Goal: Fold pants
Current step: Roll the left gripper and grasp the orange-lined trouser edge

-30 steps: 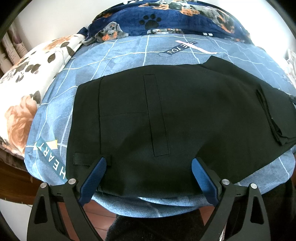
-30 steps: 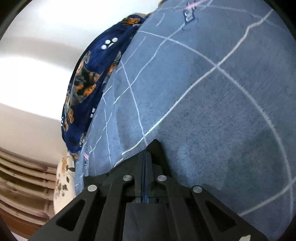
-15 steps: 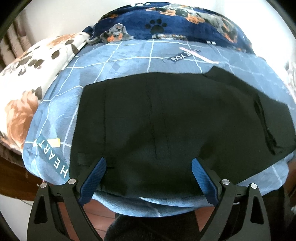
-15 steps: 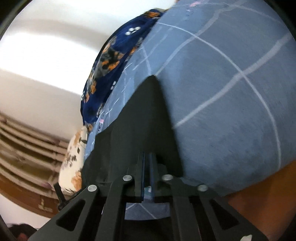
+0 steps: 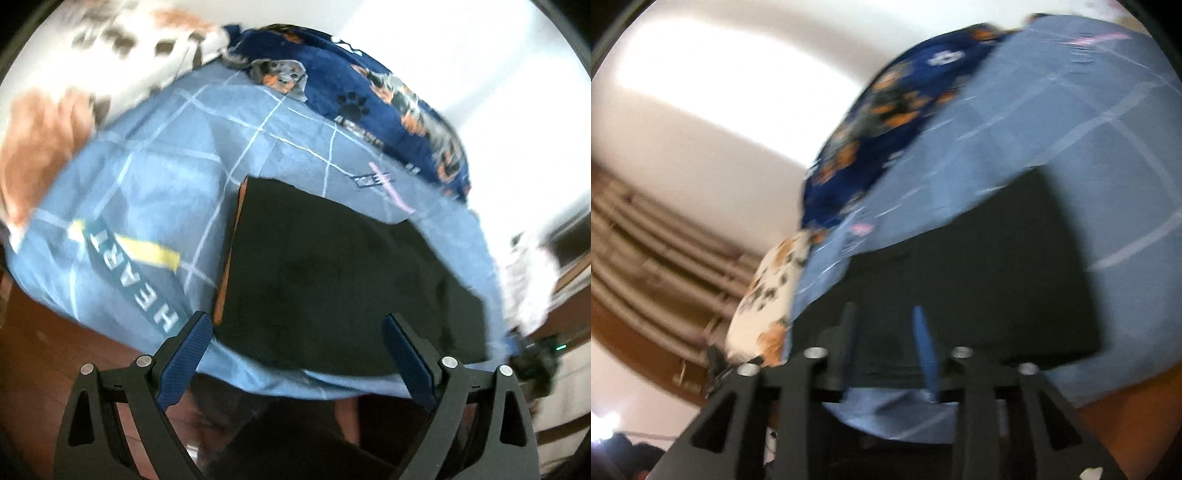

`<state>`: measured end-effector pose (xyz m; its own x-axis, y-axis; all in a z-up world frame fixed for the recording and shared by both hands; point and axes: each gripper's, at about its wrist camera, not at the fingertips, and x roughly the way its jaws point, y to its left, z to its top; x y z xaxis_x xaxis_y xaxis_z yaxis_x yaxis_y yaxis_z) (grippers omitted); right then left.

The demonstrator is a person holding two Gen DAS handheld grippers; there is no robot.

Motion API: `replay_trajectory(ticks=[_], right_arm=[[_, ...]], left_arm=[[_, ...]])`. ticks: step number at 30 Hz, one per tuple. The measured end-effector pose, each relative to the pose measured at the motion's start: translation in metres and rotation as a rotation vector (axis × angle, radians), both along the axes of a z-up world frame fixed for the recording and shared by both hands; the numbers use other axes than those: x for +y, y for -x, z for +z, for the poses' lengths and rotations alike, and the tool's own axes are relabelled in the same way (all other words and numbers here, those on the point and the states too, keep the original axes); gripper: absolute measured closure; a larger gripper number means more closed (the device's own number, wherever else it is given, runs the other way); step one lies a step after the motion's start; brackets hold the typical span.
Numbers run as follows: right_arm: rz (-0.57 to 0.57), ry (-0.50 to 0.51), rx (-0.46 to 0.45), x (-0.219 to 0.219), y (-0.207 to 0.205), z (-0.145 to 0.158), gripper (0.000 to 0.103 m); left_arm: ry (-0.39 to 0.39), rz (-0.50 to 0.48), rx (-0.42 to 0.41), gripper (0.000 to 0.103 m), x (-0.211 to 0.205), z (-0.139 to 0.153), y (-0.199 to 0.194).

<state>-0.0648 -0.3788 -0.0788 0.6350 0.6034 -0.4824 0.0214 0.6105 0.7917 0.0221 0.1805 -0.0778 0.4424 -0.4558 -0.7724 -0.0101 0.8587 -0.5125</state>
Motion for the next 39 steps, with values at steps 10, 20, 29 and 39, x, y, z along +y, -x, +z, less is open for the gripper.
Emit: replay_trajectory(ticks=[10,20,29,39], right_arm=[[0.216,-0.049,0.018,0.104,-0.021,0.001,0.057],[0.194,-0.1,0.074,0.106,-0.022,-0.021,0.048],[0.181,-0.117,0.093,0.103,-0.022,-0.027,0.044],[0.183,-0.143,0.122,0.104,-0.021,-0.033,0.037]], left_arm=[[0.306,-0.056,0.123,0.03,0.002,-0.035,0.009],[0.327,-0.06,0.223,0.03,-0.015,-0.077,-0.006],[0.349,-0.041,0.143,0.03,-0.013,-0.071,-0.012],[0.455,-0.006,0.061,0.033,-0.007,-0.065,-0.014]])
